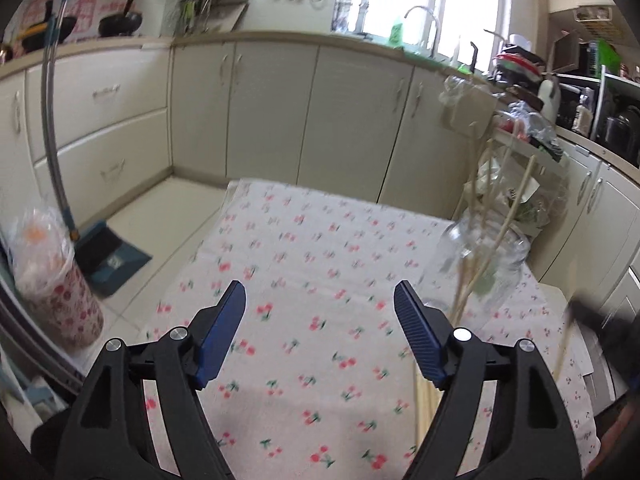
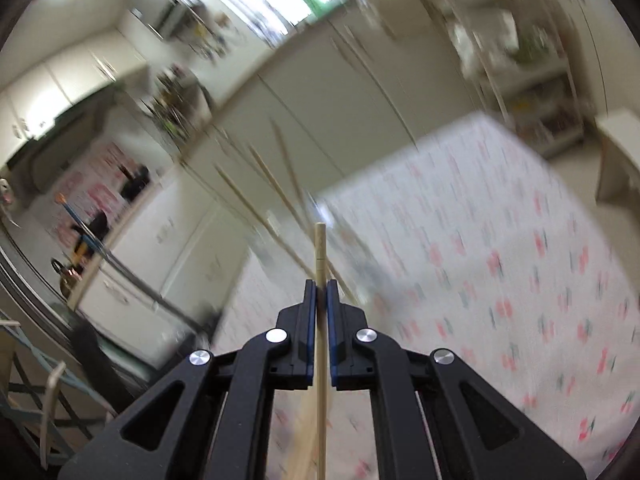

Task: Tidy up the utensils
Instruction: 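Carry the right gripper's stick over the jar, lower it in, open, then move the right gripper back toward the remaining sticks, then grasp a wooden stick with the left gripper while the right grasps another, then lift the left gripper's stick over the jar and lower it in, then open the left gripper to leave the stick in the jar and withdraw, then lift the right gripper's stick toward the jar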

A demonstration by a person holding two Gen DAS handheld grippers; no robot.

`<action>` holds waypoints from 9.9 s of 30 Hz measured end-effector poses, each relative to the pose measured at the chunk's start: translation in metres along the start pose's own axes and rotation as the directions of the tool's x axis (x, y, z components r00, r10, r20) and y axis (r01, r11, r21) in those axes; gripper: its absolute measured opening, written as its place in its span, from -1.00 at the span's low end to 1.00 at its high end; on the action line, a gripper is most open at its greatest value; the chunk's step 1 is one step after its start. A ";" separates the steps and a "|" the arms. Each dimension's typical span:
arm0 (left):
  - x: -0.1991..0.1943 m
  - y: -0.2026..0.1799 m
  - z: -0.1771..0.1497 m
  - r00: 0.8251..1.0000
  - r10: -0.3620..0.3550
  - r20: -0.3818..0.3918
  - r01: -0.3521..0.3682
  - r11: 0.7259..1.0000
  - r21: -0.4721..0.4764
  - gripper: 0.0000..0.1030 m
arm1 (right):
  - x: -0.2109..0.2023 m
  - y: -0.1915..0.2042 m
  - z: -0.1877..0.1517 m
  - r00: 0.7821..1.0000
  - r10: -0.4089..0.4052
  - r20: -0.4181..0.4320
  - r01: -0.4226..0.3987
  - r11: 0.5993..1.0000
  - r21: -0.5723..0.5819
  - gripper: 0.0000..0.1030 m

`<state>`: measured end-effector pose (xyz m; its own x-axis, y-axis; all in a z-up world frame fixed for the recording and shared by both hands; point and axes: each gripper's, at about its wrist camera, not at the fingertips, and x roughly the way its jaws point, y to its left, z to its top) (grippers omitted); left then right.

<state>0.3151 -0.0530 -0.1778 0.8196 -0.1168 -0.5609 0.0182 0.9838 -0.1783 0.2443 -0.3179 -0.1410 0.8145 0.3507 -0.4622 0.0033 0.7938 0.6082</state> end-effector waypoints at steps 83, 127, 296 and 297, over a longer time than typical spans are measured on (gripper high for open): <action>-0.001 0.017 -0.022 0.981 -0.032 -0.194 0.023 0.999 -0.045 0.60 | 0.072 0.037 -0.097 0.880 -0.401 -0.254 0.261 0.856 -0.446 -0.72; 0.054 -0.064 -0.040 0.907 -0.076 -0.415 0.217 0.928 0.303 -0.84 | 0.054 0.009 -0.081 0.888 -0.338 -0.312 0.177 0.877 -0.446 -0.79; 0.030 0.027 -0.004 0.999 -0.044 0.026 0.048 0.979 -0.200 0.42 | 0.154 -0.050 0.037 0.903 -0.363 -0.231 0.254 0.884 -0.393 -0.54; 0.030 0.026 -0.004 0.999 -0.044 0.025 0.048 0.979 -0.199 0.42 | 0.154 -0.051 0.037 0.906 -0.353 -0.234 0.242 0.885 -0.399 -0.51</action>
<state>0.3380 -0.0311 -0.2030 0.8322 -0.1562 -0.5320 -0.0569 0.9304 -0.3622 0.3907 -0.3233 -0.2194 0.6011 0.1535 -0.7843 -0.0315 0.9852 0.1687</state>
